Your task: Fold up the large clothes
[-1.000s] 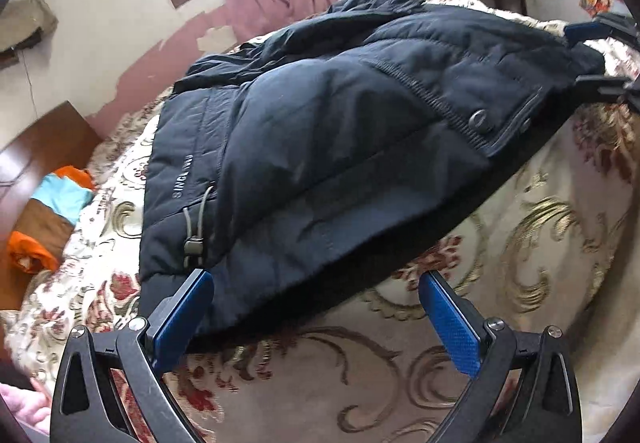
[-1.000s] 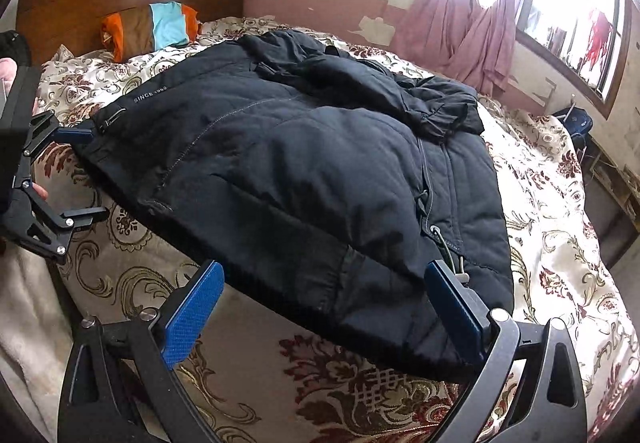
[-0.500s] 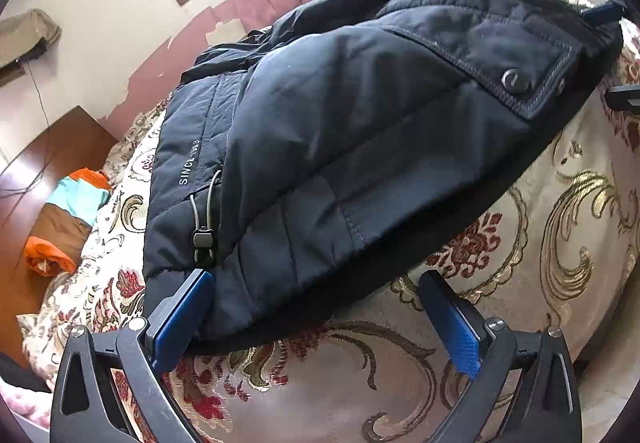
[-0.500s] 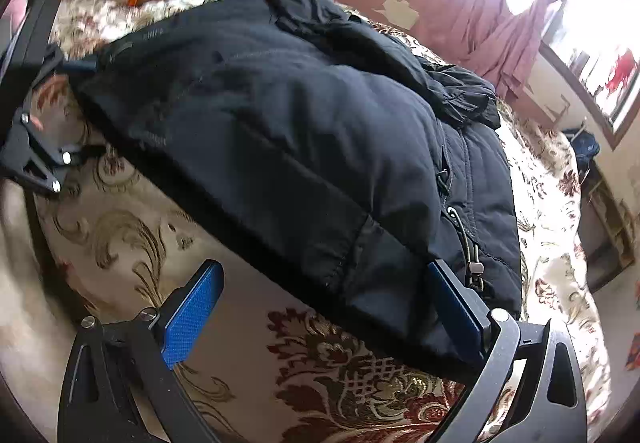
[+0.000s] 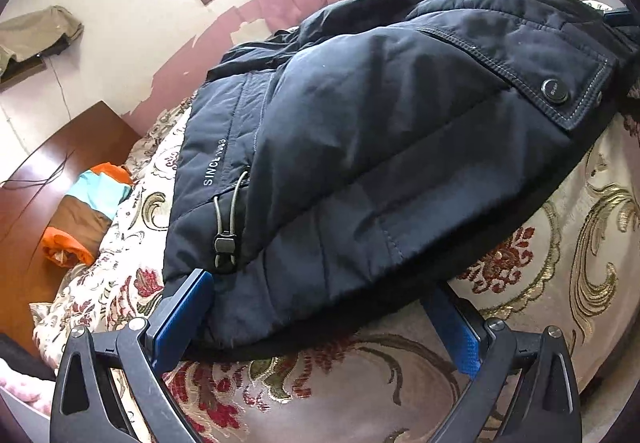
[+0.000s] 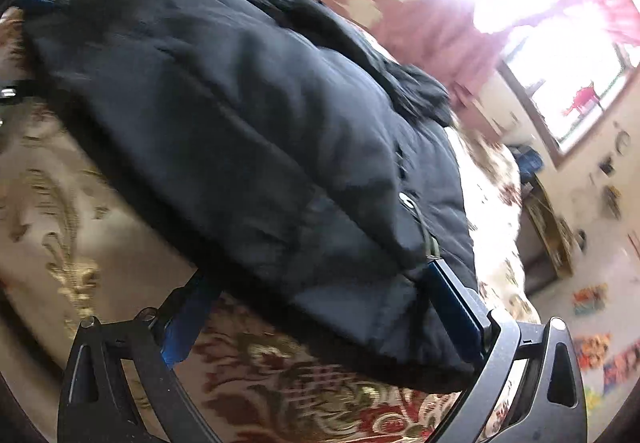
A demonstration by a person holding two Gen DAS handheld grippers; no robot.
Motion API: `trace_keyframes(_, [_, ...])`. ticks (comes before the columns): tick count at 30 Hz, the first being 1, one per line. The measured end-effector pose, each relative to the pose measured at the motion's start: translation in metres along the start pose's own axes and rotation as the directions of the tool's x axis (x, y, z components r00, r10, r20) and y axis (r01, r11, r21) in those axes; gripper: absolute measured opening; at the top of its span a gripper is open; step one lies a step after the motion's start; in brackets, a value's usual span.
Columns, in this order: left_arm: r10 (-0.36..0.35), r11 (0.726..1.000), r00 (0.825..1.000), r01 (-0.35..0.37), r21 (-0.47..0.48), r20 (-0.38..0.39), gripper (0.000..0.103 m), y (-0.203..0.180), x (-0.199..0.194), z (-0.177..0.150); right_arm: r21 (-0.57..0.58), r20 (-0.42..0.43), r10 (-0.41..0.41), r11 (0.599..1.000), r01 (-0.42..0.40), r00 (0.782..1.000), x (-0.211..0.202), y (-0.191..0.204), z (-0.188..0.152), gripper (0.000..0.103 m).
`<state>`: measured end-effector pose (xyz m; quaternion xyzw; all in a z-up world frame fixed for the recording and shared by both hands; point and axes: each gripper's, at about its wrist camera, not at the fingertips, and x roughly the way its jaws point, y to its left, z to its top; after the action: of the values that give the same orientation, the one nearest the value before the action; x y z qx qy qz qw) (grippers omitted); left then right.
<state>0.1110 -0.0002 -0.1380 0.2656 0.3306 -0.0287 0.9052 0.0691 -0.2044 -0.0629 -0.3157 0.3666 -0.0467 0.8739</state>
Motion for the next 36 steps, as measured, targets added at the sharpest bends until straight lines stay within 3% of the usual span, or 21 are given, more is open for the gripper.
trace_keyframes(8, [0.024, 0.995, 0.998, -0.018, -0.095, 0.055, 0.103, 0.016, -0.010, 0.001, 0.098, 0.083, -0.055, 0.994, 0.047, 0.995, -0.014, -0.014, 0.002, 0.099])
trace_keyframes(13, [0.009, 0.981, 0.998, 0.003, -0.195, 0.063, 0.103, 0.038, -0.010, -0.002, 0.223, 0.177, -0.048, 0.975, 0.007, 0.983, -0.032, -0.034, -0.003, 0.098])
trace_keyframes(17, [0.002, 0.973, 0.997, 0.016, -0.232, 0.076, 0.103, 0.046, -0.011, -0.004, 0.245, 0.197, -0.037, 0.969, -0.013, 0.980, -0.032, -0.037, -0.006, 0.098])
trace_keyframes(20, [0.041, 0.976, 0.995, -0.021, -0.216, 0.088, 0.103, 0.042, -0.014, -0.004, 0.232, 0.207, -0.041, 0.973, -0.009, 0.977, -0.033, -0.034, -0.008, 0.098])
trace_keyframes(25, [0.205, 0.976, 0.969, -0.192, -0.098, 0.140, 0.103, 0.018, -0.022, -0.003, 0.195, 0.226, -0.087, 0.980, 0.042, 0.970, -0.038, -0.028, -0.007, 0.097])
trace_keyframes(31, [0.214, 0.977, 0.962, -0.209, -0.046, 0.168, 0.097, 0.006, -0.025, -0.002, 0.112, 0.249, -0.186, 0.980, 0.162, 0.951, -0.053, -0.006, -0.003, 0.097])
trace_keyframes(34, [0.223, 0.975, 0.963, -0.223, -0.017, 0.150, 0.088, 0.000, -0.022, -0.003, 0.049, 0.268, -0.240, 0.971, 0.236, 0.933, -0.056, 0.006, -0.001, 0.097])
trace_keyframes(36, [0.234, 0.972, 0.964, -0.236, 0.002, 0.130, 0.076, -0.003, -0.017, -0.003, 0.038, 0.276, -0.218, 0.976, 0.216, 0.936, -0.056, 0.007, 0.000, 0.096])
